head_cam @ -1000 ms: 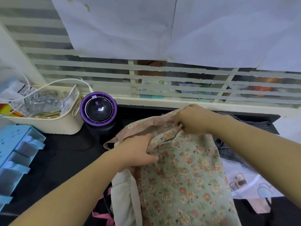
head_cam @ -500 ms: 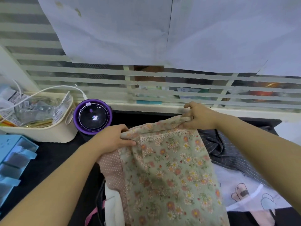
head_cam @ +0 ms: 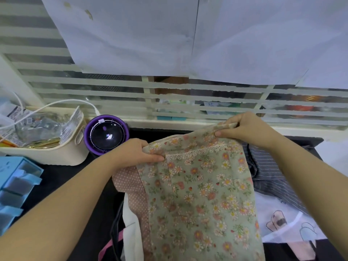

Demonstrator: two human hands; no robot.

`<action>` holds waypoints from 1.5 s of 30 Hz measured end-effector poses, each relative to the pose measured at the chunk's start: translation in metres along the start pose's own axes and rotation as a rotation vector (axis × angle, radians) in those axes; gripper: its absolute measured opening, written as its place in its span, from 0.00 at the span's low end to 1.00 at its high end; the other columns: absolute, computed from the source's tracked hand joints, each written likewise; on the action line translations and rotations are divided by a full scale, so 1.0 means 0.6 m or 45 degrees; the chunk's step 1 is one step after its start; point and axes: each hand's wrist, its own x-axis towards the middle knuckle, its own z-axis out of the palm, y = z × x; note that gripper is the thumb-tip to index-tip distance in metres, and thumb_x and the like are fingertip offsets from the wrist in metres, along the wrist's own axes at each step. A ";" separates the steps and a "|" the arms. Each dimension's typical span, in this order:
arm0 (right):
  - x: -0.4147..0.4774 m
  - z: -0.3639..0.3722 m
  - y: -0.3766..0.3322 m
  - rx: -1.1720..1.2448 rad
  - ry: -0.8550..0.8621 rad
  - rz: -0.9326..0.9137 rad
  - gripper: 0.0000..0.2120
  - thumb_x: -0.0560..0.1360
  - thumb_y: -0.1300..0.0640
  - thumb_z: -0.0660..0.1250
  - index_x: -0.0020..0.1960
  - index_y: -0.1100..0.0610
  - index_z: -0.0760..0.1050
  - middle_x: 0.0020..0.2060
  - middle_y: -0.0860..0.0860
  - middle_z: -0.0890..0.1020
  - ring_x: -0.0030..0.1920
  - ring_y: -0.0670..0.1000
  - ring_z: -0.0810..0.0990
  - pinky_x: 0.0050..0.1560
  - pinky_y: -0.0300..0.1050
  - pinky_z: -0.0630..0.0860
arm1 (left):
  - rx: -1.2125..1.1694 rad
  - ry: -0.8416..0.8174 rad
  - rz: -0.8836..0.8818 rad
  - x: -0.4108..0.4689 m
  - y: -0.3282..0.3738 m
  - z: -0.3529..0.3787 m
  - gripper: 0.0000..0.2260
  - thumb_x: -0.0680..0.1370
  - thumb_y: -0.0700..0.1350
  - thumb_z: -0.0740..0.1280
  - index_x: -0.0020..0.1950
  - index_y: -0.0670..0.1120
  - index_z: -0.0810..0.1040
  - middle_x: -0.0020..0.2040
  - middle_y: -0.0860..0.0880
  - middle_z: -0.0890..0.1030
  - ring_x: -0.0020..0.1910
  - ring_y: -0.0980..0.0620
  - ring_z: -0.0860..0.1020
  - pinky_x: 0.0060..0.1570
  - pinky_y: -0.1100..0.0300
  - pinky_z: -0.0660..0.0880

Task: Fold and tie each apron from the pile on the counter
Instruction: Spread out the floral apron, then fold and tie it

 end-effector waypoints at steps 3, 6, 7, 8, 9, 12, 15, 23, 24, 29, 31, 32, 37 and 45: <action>-0.038 -0.027 -0.012 0.013 0.105 -0.031 0.12 0.61 0.39 0.76 0.36 0.46 0.84 0.30 0.61 0.79 0.31 0.55 0.72 0.36 0.47 0.68 | 0.062 0.049 0.164 -0.046 0.042 -0.030 0.14 0.67 0.60 0.74 0.46 0.54 0.81 0.42 0.56 0.83 0.41 0.61 0.80 0.43 0.60 0.78; -0.079 -0.059 -0.046 -0.011 0.272 -0.102 0.10 0.62 0.42 0.76 0.37 0.46 0.84 0.40 0.62 0.84 0.36 0.62 0.79 0.39 0.51 0.79 | 0.232 0.114 0.301 -0.102 0.101 -0.072 0.08 0.70 0.59 0.72 0.44 0.58 0.80 0.39 0.61 0.81 0.37 0.66 0.78 0.36 0.70 0.71; -0.091 -0.072 -0.058 -0.004 0.332 -0.136 0.08 0.64 0.44 0.77 0.38 0.47 0.84 0.37 0.60 0.84 0.34 0.59 0.79 0.37 0.46 0.79 | 0.289 0.163 0.331 -0.117 0.120 -0.086 0.08 0.70 0.59 0.72 0.42 0.56 0.80 0.38 0.60 0.80 0.36 0.63 0.77 0.34 0.69 0.71; -0.104 -0.084 -0.072 -0.006 0.388 -0.167 0.08 0.65 0.46 0.77 0.38 0.49 0.84 0.32 0.56 0.82 0.29 0.52 0.76 0.31 0.38 0.75 | 0.334 0.218 0.363 -0.132 0.139 -0.100 0.10 0.70 0.59 0.72 0.40 0.55 0.79 0.38 0.57 0.80 0.35 0.61 0.77 0.34 0.65 0.72; -0.116 -0.096 -0.083 -0.011 0.443 -0.194 0.08 0.65 0.47 0.77 0.37 0.51 0.83 0.28 0.52 0.79 0.26 0.48 0.72 0.26 0.34 0.69 | 0.364 0.265 0.390 -0.142 0.155 -0.113 0.11 0.70 0.60 0.73 0.39 0.53 0.79 0.38 0.55 0.79 0.36 0.58 0.77 0.36 0.60 0.71; -0.155 -0.132 -0.119 -0.043 0.595 -0.261 0.14 0.64 0.46 0.77 0.36 0.56 0.82 0.30 0.55 0.81 0.27 0.48 0.75 0.26 0.38 0.70 | 0.466 0.392 0.444 -0.176 0.203 -0.150 0.15 0.69 0.60 0.73 0.36 0.49 0.77 0.38 0.50 0.78 0.36 0.52 0.77 0.35 0.57 0.68; -0.187 -0.165 -0.147 -0.119 0.740 -0.344 0.22 0.62 0.43 0.76 0.40 0.62 0.82 0.39 0.64 0.82 0.36 0.54 0.78 0.34 0.46 0.73 | 0.587 0.472 0.482 -0.203 0.245 -0.182 0.20 0.68 0.62 0.72 0.38 0.45 0.78 0.40 0.43 0.80 0.39 0.46 0.78 0.35 0.56 0.67; -0.234 -0.219 -0.203 0.009 1.068 -0.451 0.04 0.70 0.58 0.74 0.45 0.52 0.82 0.40 0.48 0.83 0.39 0.43 0.80 0.44 0.35 0.77 | 0.719 0.894 0.727 -0.279 0.330 -0.233 0.15 0.72 0.51 0.74 0.50 0.45 0.73 0.41 0.50 0.72 0.45 0.45 0.73 0.37 0.55 0.63; -0.236 -0.217 -0.206 0.083 1.133 -0.470 0.05 0.71 0.59 0.74 0.45 0.53 0.80 0.39 0.48 0.83 0.37 0.43 0.79 0.41 0.33 0.76 | 0.622 0.928 0.759 -0.284 0.333 -0.232 0.18 0.71 0.49 0.74 0.54 0.47 0.71 0.43 0.51 0.71 0.44 0.46 0.73 0.38 0.55 0.63; -0.249 -0.197 -0.213 0.321 1.197 -0.514 0.14 0.74 0.58 0.71 0.55 0.50 0.71 0.38 0.43 0.77 0.36 0.39 0.74 0.37 0.29 0.70 | 0.677 1.079 0.682 -0.287 0.321 -0.237 0.14 0.74 0.43 0.71 0.58 0.47 0.74 0.47 0.48 0.76 0.50 0.43 0.75 0.43 0.55 0.67; -0.259 -0.195 -0.215 0.141 1.110 -0.498 0.06 0.75 0.59 0.68 0.49 0.50 0.74 0.40 0.44 0.78 0.39 0.42 0.75 0.36 0.26 0.69 | 0.764 1.146 0.665 -0.289 0.313 -0.235 0.04 0.75 0.40 0.66 0.45 0.47 0.72 0.42 0.47 0.74 0.46 0.41 0.75 0.42 0.52 0.69; -0.265 -0.196 -0.218 0.057 1.093 -0.501 0.03 0.76 0.59 0.68 0.45 0.52 0.76 0.39 0.45 0.79 0.39 0.43 0.76 0.35 0.26 0.69 | 0.739 1.170 0.684 -0.292 0.309 -0.235 0.05 0.75 0.39 0.64 0.44 0.47 0.70 0.41 0.46 0.72 0.45 0.41 0.74 0.42 0.50 0.70; -0.289 -0.214 -0.242 0.031 1.254 -0.538 0.06 0.79 0.58 0.62 0.47 0.59 0.76 0.41 0.50 0.79 0.42 0.48 0.75 0.39 0.34 0.69 | 0.461 1.255 0.805 -0.333 0.325 -0.237 0.04 0.77 0.45 0.66 0.48 0.46 0.76 0.41 0.48 0.77 0.42 0.48 0.72 0.36 0.55 0.66; -0.260 -0.232 -0.239 -0.158 1.172 -0.348 0.16 0.82 0.55 0.57 0.46 0.68 0.72 0.39 0.60 0.77 0.41 0.55 0.71 0.35 0.44 0.64 | -0.181 0.242 0.566 -0.341 0.318 -0.257 0.14 0.73 0.51 0.71 0.36 0.40 0.79 0.33 0.48 0.82 0.30 0.56 0.79 0.30 0.69 0.72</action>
